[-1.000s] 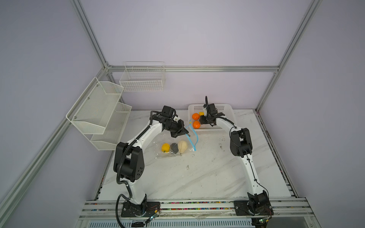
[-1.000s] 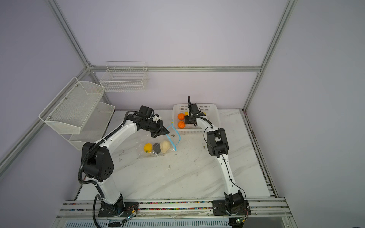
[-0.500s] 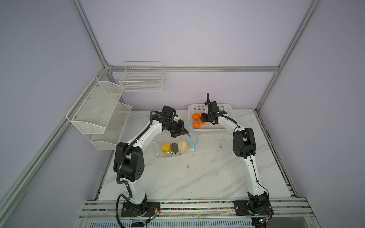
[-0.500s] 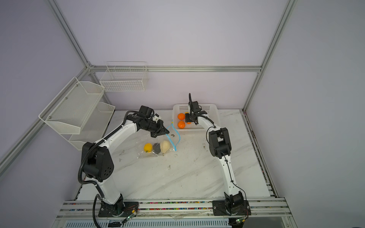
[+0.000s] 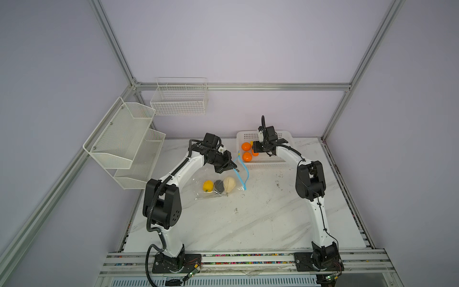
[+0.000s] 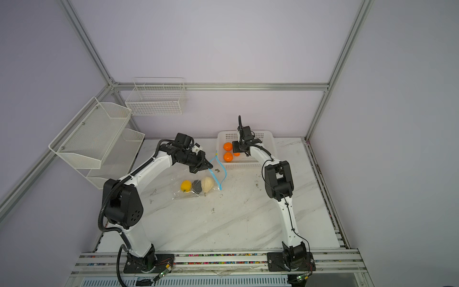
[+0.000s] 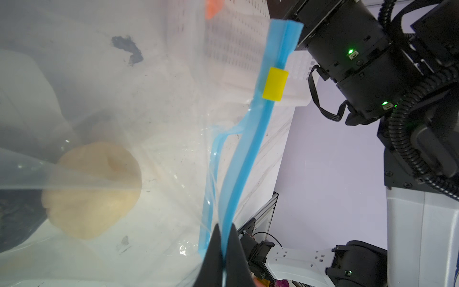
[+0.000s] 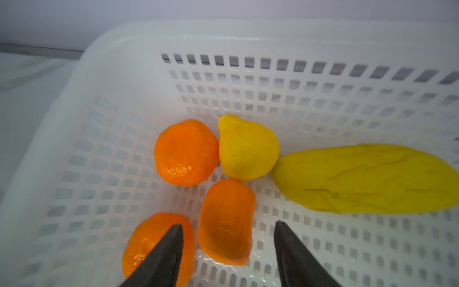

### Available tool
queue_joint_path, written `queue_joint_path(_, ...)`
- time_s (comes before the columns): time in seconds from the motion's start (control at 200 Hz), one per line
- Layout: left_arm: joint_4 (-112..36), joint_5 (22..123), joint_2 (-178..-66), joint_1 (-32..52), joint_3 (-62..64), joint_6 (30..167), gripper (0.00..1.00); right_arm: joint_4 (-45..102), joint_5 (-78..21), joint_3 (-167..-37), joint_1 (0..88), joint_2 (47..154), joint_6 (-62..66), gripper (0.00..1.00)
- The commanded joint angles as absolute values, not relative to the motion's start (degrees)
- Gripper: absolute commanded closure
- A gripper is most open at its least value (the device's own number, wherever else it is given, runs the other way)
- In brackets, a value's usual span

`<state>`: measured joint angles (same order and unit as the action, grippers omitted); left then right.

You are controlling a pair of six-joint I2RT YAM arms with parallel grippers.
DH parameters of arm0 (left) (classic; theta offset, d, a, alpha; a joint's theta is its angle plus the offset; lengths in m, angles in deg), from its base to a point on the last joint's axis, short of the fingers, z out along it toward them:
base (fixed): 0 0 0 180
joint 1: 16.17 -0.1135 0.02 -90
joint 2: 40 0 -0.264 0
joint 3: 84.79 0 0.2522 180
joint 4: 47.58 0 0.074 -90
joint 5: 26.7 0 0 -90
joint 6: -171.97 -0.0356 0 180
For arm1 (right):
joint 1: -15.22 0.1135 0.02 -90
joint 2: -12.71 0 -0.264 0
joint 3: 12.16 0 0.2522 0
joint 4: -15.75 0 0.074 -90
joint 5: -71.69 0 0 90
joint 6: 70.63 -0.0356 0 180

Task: Place the food in the zip-top bag and seal the zipper
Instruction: 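Lower the right gripper onto an orange tangerine in the basket and close, then lift the tangerine with the right gripper and carry it to the bag mouth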

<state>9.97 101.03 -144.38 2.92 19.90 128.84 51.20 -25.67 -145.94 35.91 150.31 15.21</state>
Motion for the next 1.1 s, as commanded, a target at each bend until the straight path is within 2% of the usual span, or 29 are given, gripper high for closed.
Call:
queue_joint_path(0.0,9.2,101.7,-143.8,2.5,21.1,127.8,1.0,51.4,-25.6,-148.6,36.2,153.6,15.8,0.36)
queue_joint_path(0.195,9.2,101.8,-143.8,2.4,20.9,127.8,1.0,52.4,-25.6,-152.5,36.1,157.7,15.7,0.37)
queue_joint_path(0.64,9.2,101.9,-144.0,2.5,21.2,127.7,1.0,51.7,-26.1,-152.4,36.2,156.3,15.6,0.54)
queue_joint_path(1.095,9.2,101.6,-143.4,2.5,20.6,127.8,1.0,50.1,-24.7,-148.0,36.2,149.7,15.0,0.57)
